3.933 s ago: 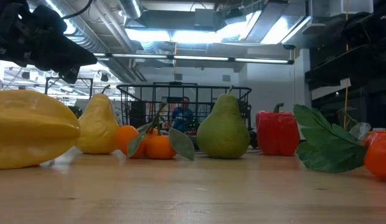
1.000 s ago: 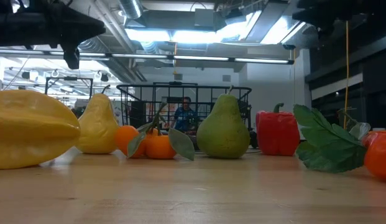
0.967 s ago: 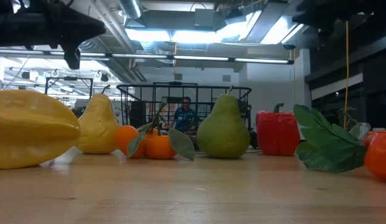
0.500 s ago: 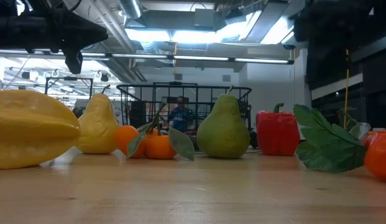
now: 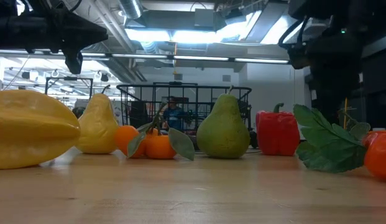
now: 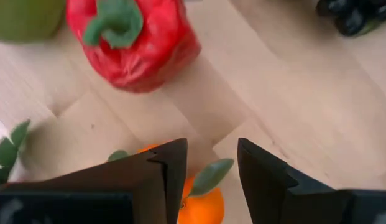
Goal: Build produce basket
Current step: Put the right tangerine into the wire organizer
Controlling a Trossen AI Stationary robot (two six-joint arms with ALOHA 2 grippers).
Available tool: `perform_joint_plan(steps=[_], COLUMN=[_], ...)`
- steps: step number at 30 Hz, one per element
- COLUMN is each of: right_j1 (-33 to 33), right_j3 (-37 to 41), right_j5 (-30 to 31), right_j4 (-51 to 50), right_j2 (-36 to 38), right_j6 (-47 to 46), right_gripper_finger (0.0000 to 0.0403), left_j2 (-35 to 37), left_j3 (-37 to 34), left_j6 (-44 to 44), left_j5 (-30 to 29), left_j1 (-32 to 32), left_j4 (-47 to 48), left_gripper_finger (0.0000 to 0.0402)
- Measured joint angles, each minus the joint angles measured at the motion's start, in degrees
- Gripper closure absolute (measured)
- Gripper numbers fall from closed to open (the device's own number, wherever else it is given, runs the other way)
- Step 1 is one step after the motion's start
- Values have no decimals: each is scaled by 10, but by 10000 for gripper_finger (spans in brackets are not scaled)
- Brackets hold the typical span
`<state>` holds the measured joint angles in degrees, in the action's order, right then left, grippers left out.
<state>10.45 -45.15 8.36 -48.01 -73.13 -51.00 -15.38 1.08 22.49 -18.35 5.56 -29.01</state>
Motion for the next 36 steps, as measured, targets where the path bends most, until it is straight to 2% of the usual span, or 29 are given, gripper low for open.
perform_joint_plan(steps=[20,36], right_j1=[96,101], right_j3=[0,1], right_j5=[-20,-26], right_j4=[9,10], right_j2=[-7,-79], right_j6=[-89,-89], right_gripper_finger=[272,272], left_j2=[0,0], left_j3=[0,-1], left_j6=[0,-1], left_j5=[0,0], left_j1=[0,0], left_j4=[3,11], left_gripper_finger=[360,360])
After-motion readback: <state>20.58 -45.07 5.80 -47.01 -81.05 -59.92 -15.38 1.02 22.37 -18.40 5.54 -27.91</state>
